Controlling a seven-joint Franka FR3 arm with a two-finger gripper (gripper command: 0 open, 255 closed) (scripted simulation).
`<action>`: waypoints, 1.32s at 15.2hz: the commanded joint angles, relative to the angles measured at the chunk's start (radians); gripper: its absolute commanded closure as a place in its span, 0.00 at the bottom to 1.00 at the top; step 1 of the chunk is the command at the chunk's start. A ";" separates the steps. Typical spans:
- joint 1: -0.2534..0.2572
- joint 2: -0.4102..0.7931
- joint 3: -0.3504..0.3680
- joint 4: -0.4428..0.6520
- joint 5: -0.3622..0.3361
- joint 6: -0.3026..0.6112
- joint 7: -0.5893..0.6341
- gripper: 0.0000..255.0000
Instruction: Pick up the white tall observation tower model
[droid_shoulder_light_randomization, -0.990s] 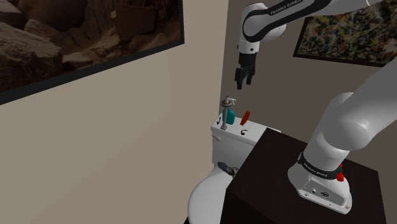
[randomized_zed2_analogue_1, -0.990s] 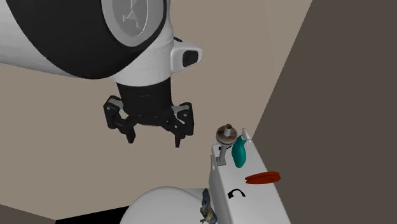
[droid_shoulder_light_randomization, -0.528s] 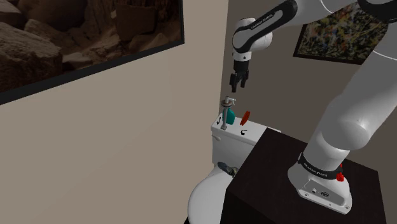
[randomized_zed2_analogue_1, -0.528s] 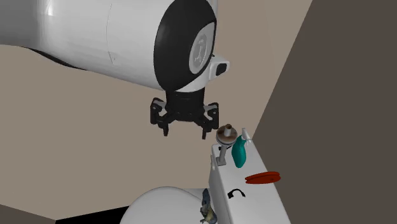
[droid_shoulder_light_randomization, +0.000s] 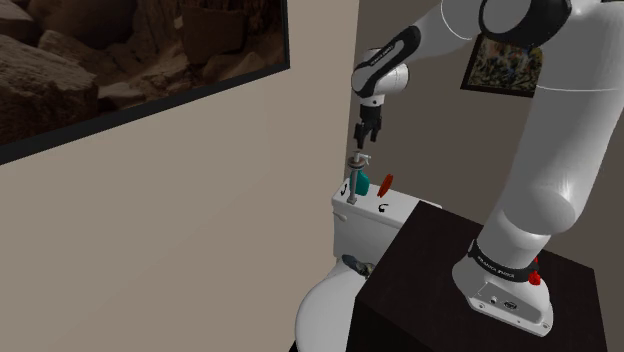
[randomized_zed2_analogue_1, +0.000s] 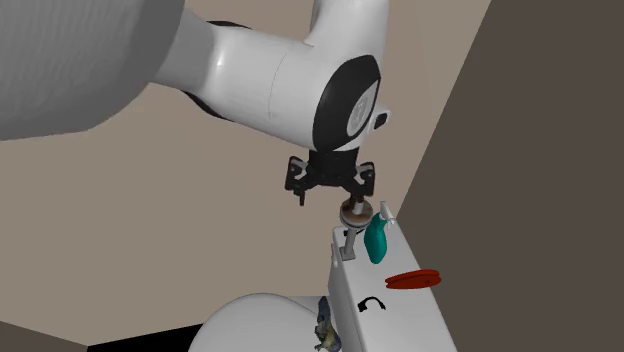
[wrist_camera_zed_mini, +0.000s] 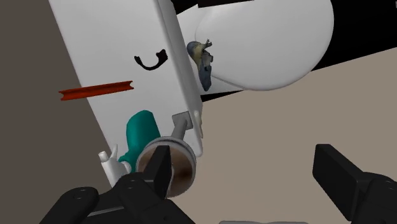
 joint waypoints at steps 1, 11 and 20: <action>-0.018 0.080 0.001 0.065 0.032 0.016 -0.033 0.00; -0.126 0.412 0.036 0.380 0.136 0.042 -0.131 0.00; -0.137 0.470 0.052 0.376 0.157 0.102 -0.143 1.00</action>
